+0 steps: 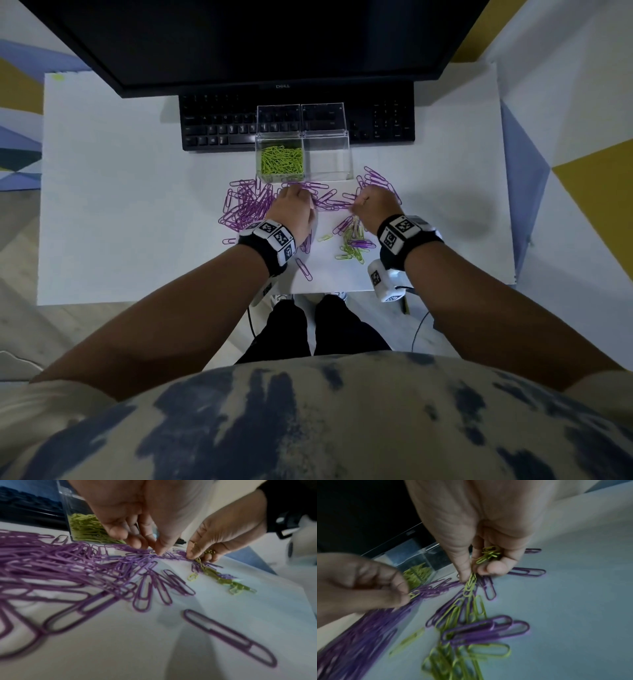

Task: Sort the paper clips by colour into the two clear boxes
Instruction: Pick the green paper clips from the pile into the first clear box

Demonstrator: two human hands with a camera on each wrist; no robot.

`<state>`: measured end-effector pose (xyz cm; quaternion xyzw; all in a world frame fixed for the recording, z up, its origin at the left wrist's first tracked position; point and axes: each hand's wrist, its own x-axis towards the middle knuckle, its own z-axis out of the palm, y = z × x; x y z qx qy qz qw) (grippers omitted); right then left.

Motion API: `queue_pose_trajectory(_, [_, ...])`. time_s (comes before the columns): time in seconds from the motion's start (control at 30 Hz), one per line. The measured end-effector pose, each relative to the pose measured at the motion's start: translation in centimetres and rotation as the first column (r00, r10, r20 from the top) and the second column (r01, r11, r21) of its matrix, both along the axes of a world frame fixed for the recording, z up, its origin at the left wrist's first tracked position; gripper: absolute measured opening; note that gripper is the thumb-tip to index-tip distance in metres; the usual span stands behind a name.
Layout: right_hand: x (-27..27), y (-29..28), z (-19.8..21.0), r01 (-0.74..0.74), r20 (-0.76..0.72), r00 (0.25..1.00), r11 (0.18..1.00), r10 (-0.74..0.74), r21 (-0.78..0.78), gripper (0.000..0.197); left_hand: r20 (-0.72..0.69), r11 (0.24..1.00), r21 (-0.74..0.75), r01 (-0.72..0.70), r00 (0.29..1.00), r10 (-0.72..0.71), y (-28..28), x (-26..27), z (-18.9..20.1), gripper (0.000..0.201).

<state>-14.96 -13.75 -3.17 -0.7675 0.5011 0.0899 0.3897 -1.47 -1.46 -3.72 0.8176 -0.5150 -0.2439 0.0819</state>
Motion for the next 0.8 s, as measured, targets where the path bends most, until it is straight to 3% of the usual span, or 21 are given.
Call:
queue_pose_trajectory(0.13, [-1.4, -1.7, 0.3, 0.133, 0.069, 0.987, 0.980, -0.144, 0.147, 0.010, -0.180, 0.969, -0.114, -0.217, 0.964, 0.195, 0.5, 0.2, 0.3, 0.013])
queue_pose_trajectory(0.27, [-2.8, -2.0, 0.8, 0.307, 0.196, 0.888, 0.853, -0.416, 0.421, 0.007, -0.381, 0.891, -0.081, -0.446, 0.840, 0.386, 1.0, 0.1, 1.1, 0.013])
queue_pose_trajectory(0.33, [-3.4, -1.7, 1.3, 0.349, 0.231, 0.816, 0.770, -0.530, 0.534, 0.009, -0.412, 0.902, -0.053, -0.429, 0.832, 0.372, 1.1, -0.2, 1.1, 0.015])
queue_pose_trajectory(0.43, [-4.3, -1.0, 2.1, 0.356, 0.229, 0.774, 0.705, -0.590, 0.613, 0.010, -0.376, 0.976, -0.019, -0.216, 0.906, 0.193, 1.2, -1.2, 1.0, 0.019])
queue_pose_trajectory(0.5, [-4.7, -0.6, 2.2, 0.362, 0.191, 0.793, 0.699, -0.579, 0.616, 0.008, -0.328, 0.998, 0.023, -0.063, 0.942, 0.067, 1.3, -2.0, 0.8, 0.018])
queue_pose_trajectory(0.57, [-4.9, -0.2, 1.8, 0.349, 0.123, 0.868, 0.768, -0.481, 0.536, 0.012, -0.285, 0.996, 0.083, 0.022, 0.959, 0.003, 1.5, -2.5, 0.2, 0.014])
queue_pose_trajectory(0.7, [-4.8, 1.0, 0.7, 0.174, -0.020, 0.985, 0.961, -0.174, 0.215, 0.026, -0.143, 0.985, 0.153, 0.080, 0.988, -0.058, 1.6, -3.2, -0.1, 0.019])
queue_pose_trajectory(0.8, [-4.1, 2.0, 0.4, 0.083, -0.057, 0.995, 0.993, -0.078, 0.081, 0.032, -0.106, 0.979, 0.171, 0.111, 0.990, -0.094, 1.4, -3.4, -0.1, 0.024])
